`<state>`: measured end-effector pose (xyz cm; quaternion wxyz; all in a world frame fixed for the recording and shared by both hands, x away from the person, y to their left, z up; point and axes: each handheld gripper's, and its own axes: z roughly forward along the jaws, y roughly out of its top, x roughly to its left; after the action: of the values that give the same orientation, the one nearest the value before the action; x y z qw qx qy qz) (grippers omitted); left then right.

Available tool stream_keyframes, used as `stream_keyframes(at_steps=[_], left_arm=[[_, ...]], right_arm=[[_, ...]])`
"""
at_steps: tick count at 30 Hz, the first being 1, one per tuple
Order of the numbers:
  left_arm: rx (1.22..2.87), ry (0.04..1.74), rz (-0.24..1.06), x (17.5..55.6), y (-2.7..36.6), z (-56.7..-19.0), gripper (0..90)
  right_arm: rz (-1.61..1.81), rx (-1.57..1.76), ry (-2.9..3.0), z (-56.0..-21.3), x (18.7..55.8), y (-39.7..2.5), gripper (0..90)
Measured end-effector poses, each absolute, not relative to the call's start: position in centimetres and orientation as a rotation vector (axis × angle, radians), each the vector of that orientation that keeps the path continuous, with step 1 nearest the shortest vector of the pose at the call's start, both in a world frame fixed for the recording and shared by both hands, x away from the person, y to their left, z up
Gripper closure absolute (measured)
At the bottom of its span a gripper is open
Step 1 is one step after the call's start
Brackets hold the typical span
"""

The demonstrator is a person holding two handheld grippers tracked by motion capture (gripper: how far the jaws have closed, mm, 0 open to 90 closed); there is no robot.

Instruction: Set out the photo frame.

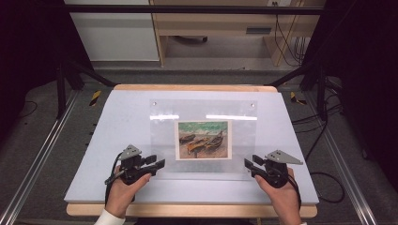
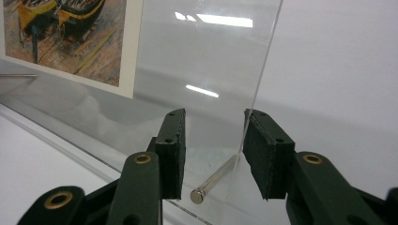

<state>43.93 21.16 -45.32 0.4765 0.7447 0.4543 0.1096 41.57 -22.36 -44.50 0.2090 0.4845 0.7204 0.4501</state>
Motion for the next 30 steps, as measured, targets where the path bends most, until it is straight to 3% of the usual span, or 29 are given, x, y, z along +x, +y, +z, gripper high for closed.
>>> stream_keyframes(at_steps=[30], left_arm=[[1.827,1.119,0.272,43.41,21.15,-45.47,53.3]], right_arm=[[1.238,1.347,2.024,-44.67,41.01,-22.54,64.2]])
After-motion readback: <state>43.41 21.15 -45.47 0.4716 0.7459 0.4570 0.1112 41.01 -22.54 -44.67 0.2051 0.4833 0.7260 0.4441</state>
